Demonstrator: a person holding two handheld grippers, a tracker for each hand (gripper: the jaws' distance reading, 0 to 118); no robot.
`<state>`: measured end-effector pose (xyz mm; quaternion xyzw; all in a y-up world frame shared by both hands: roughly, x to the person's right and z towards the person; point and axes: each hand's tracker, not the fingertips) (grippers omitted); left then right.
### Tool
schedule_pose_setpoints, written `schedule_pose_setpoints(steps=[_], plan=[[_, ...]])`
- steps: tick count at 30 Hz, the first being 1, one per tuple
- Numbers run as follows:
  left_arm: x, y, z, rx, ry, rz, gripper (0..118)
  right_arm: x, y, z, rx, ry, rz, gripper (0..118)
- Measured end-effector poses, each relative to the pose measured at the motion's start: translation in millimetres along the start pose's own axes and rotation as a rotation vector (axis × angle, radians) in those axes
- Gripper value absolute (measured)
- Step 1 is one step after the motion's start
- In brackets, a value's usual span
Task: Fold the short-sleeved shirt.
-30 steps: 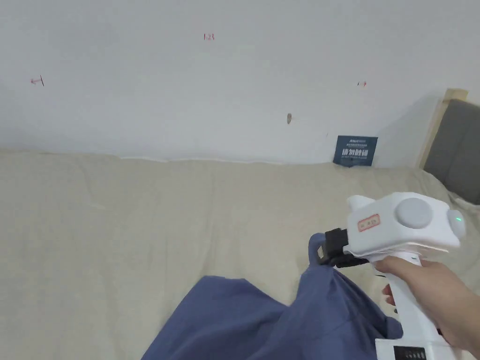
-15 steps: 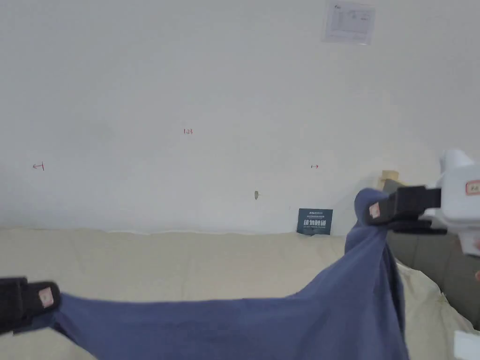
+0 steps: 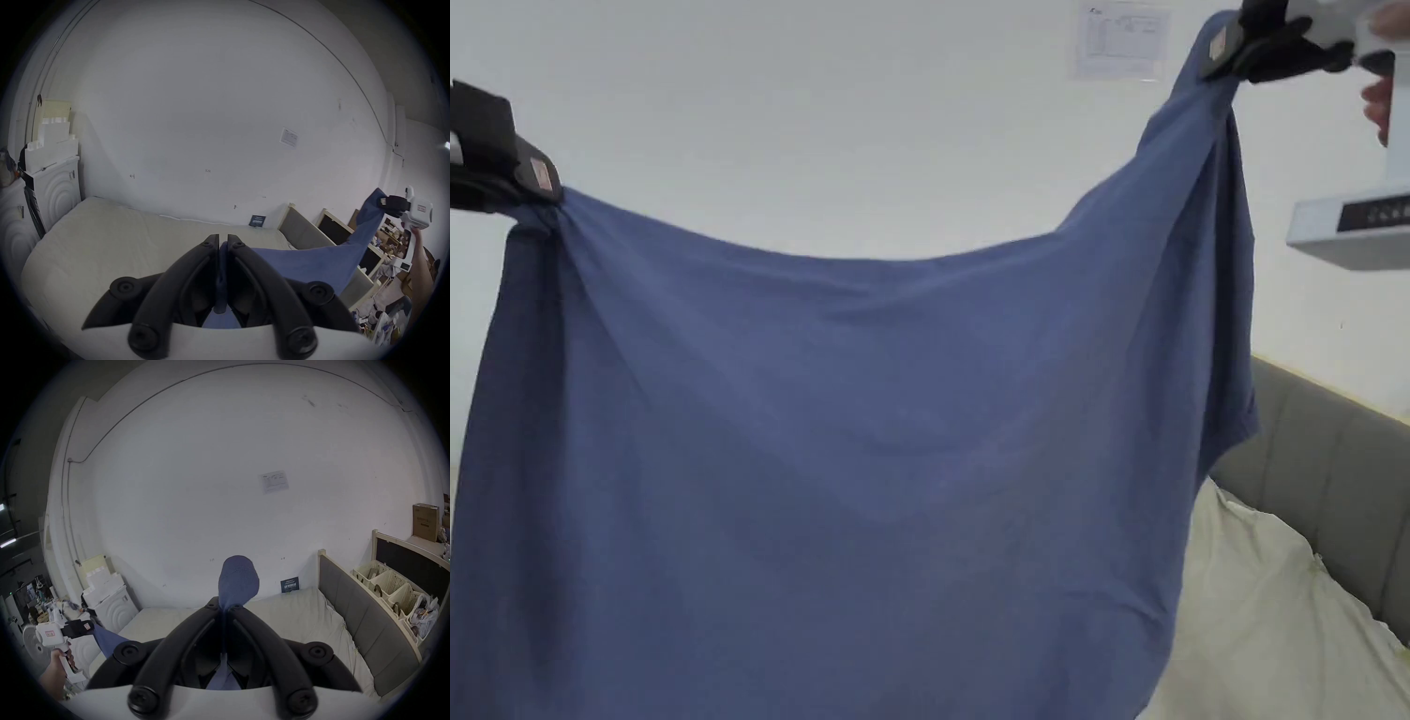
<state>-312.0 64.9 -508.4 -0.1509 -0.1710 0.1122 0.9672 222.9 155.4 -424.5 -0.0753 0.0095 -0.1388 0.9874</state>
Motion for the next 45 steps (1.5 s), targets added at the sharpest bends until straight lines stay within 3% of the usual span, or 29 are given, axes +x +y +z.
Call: schedule_pose_setpoints(steps=[8,18,26,31,37,43,45], plan=[[20.7,34.0,-60.6,0.015,0.052,0.021,7,-4.4,44.4,-80.2,0.079,-0.081,0.014,2],[2.5,70.8,-202.0,0.029,0.013,0.099,7,-10.2,78.1,-193.1,0.189,-0.179,0.070,2],[-19.4,57.2,-279.5,0.000,0.037,0.133,7,-1.2,68.4,-238.5,0.266,-0.249,0.165,2],[-32.4,10.6,-302.7,-0.060,0.023,0.105,7,13.8,11.4,-253.2,0.238,-0.248,0.226,2],[-50.8,-111.0,-313.9,-0.304,0.019,0.168,7,57.0,-117.7,-245.9,0.076,-0.216,0.180,2],[-58.9,-259.8,-279.7,-0.504,0.009,0.276,7,102.2,-281.1,-207.2,-0.239,-0.201,0.108,2],[-58.1,-299.5,-262.5,-0.576,0.014,0.260,7,111.0,-329.1,-181.7,-0.293,-0.212,0.133,2]])
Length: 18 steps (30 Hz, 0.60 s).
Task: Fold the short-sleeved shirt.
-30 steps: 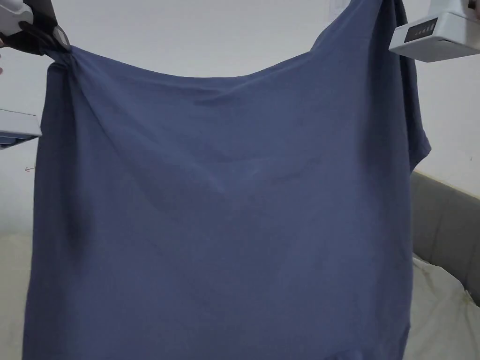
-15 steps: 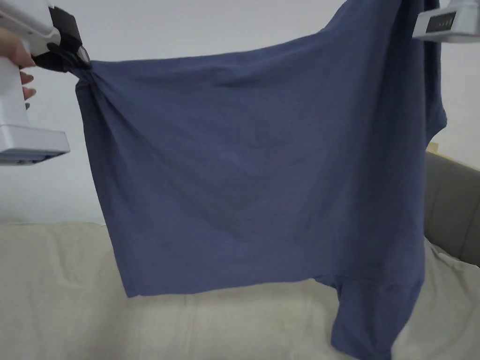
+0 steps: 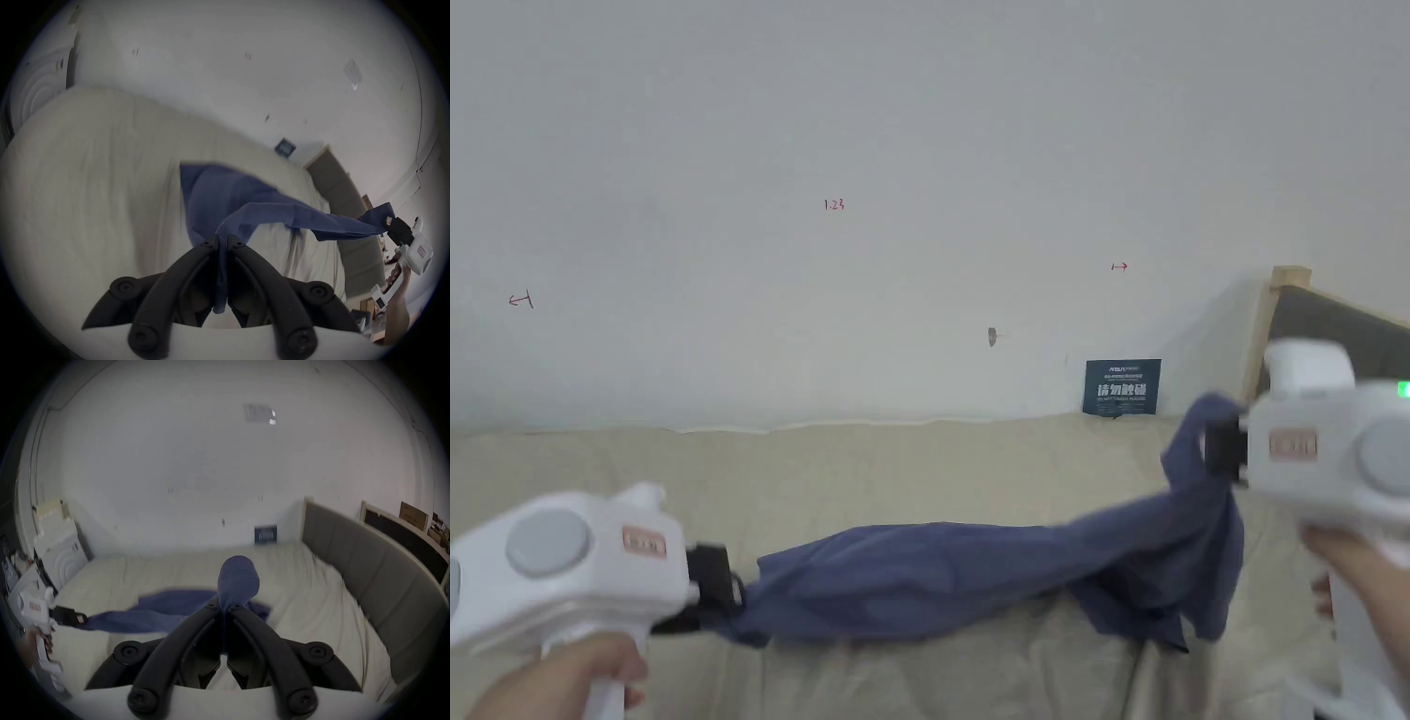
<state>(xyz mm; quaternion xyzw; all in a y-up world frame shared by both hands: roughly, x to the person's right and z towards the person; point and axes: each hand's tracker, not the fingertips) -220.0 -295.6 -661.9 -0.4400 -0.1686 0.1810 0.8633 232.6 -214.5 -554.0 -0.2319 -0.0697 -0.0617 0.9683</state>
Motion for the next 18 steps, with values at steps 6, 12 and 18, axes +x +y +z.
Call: schedule_pose_setpoints(steps=[6,12,18], plan=[[-51.3,-95.5,-2.6,-0.136,0.049,-0.022,7,18.5,-143.6,45.9,-0.202,0.031,0.093,3],[-68.4,-148.0,48.4,-0.127,0.066,-0.184,7,43.4,-202.2,119.3,-0.219,0.027,0.098,3],[-53.7,-191.5,113.8,-0.078,0.043,-0.214,7,67.7,-214.6,178.6,-0.194,0.041,-0.002,3]])
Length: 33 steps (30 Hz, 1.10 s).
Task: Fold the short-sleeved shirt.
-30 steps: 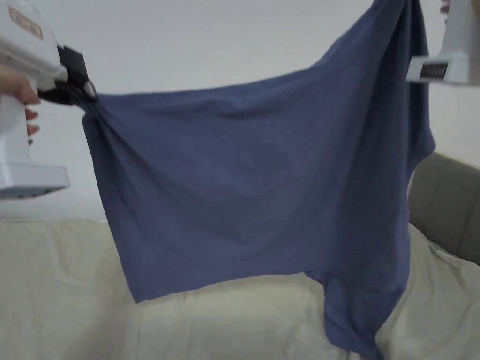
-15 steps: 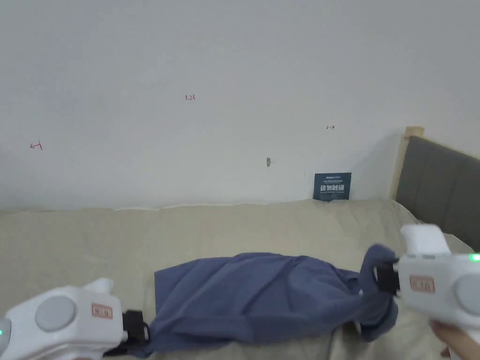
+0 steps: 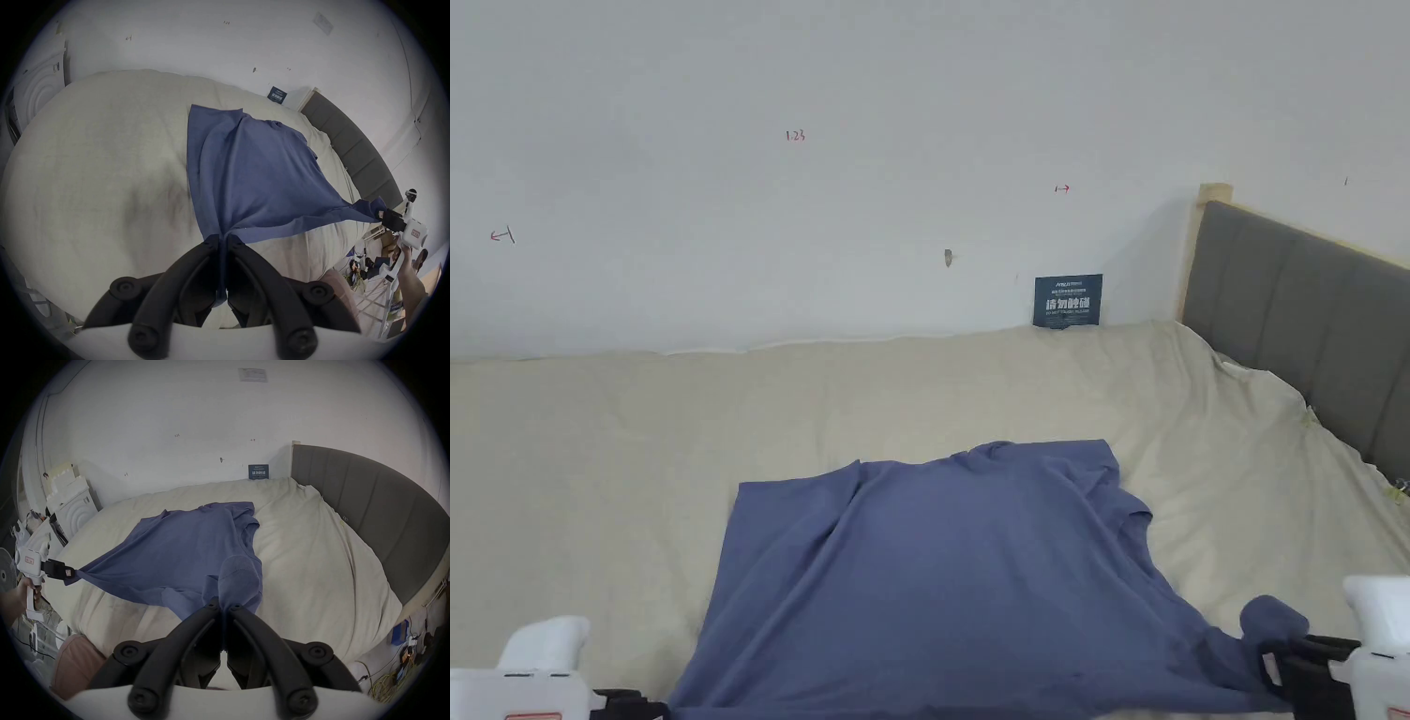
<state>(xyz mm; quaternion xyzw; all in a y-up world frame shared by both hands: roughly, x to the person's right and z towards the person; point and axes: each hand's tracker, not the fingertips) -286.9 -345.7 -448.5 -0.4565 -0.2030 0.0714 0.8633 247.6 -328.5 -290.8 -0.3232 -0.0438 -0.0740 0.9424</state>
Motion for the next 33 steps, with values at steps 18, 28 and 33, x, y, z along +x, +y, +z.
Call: schedule_pose_setpoints(steps=[18,28,33], plan=[[11.3,-62.5,-52.2,-0.189,0.077,-0.033,7,50.6,-71.8,-36.3,-0.298,-0.273,-0.102,3],[-5.4,-78.9,-52.6,-0.266,0.159,0.163,45,79.3,-98.2,-74.7,-0.375,-0.265,-0.205,35],[-22.0,-76.3,-25.3,-0.181,0.249,0.164,93,109.8,-93.3,-53.5,-0.358,-0.384,-0.274,101]])
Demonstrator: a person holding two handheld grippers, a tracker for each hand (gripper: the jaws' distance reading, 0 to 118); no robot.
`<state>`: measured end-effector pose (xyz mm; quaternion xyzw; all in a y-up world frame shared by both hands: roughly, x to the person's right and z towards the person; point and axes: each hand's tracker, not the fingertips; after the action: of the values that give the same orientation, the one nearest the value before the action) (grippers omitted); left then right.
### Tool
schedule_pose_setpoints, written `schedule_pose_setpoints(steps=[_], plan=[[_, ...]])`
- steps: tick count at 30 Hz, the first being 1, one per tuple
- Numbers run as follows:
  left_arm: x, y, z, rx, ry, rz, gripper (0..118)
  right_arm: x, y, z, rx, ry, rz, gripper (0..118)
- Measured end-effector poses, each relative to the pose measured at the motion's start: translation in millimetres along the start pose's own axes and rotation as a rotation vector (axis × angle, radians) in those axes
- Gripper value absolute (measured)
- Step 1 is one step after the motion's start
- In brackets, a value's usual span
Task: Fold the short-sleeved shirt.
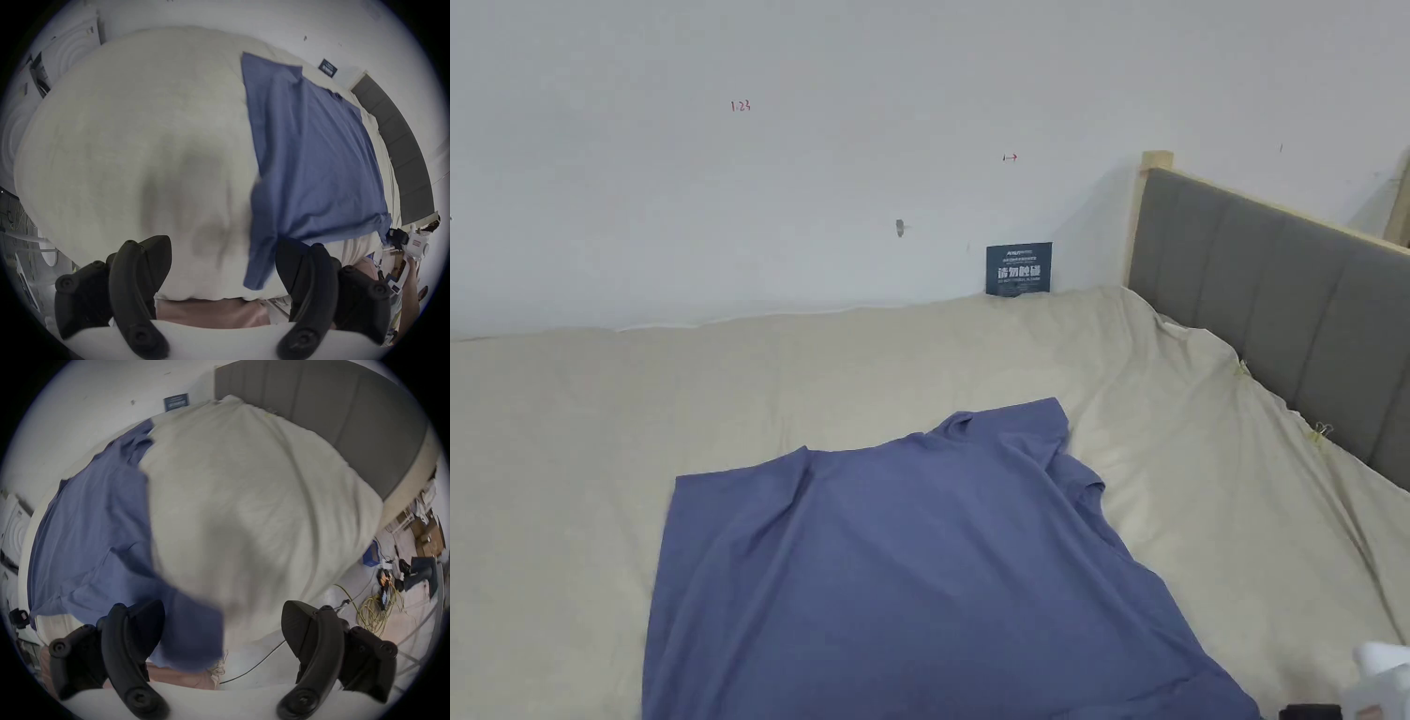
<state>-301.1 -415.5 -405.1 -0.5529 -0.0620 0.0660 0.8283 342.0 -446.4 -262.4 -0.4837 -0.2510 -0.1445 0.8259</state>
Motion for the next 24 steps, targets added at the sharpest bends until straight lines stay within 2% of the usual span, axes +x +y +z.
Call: schedule_pose_setpoints(steps=[2,4,5,6,8,11,12,13,14,15,16,17,18,19,21,24], plan=[[-7.8,-0.3,19.3,0.067,0.021,0.007,93,8.8,3.8,22.5,0.087,-0.061,-0.004,100],[-8.5,-1.2,47.6,0.157,0.019,-0.016,93,7.4,2.0,57.2,0.258,-0.109,0.075,100],[-6.3,-4.1,60.1,0.202,0.019,-0.032,93,3.0,3.1,72.8,0.315,-0.098,0.105,100],[-1.5,-9.5,76.7,0.285,0.015,-0.050,93,-0.7,2.0,91.8,0.370,-0.061,0.119,100],[10.6,-17.4,108.6,0.431,-0.005,-0.081,93,-10.0,-3.6,125.8,0.449,0.094,0.104,100],[20.9,-33.0,139.0,0.617,-0.044,-0.113,92,-31.5,-17.9,165.5,0.581,0.303,0.052,99],[25.7,-40.3,147.0,0.659,-0.075,-0.116,87,-38.0,-23.3,172.4,0.601,0.377,0.033,96],[30.6,-48.4,153.8,0.697,-0.103,-0.111,76,-48.7,-27.7,178.8,0.610,0.443,0.025,88],[34.7,-55.2,157.8,0.733,-0.119,-0.104,48,-55.6,-32.9,181.7,0.627,0.487,0.020,72],[25.7,-56.2,152.8,0.773,-0.112,-0.084,8,-63.3,-39.7,184.7,0.661,0.504,0.014,33],[29.2,-62.7,154.0,0.814,-0.086,-0.073,8,-69.8,-45.0,184.5,0.696,0.504,0.013,33],[30.2,-64.5,152.1,0.816,-0.060,-0.074,0,-74.3,-48.0,182.8,0.725,0.509,0.007,20],[29.8,-68.3,151.0,0.834,-0.025,-0.077,0,-82.3,-51.8,182.1,0.738,0.489,0.015,0],[28.4,-69.4,148.6,0.819,-0.048,-0.088,0,-84.1,-55.1,181.4,0.755,0.466,0.001,0],[28.4,-73.0,146.1,0.815,-0.020,-0.110,0,-83.7,-56.6,175.5,0.740,0.565,-0.021,0],[23.6,-80.0,143.0,0.811,-0.012,-0.111,0,-88.9,-57.6,171.4,0.707,0.532,-0.020,0]])
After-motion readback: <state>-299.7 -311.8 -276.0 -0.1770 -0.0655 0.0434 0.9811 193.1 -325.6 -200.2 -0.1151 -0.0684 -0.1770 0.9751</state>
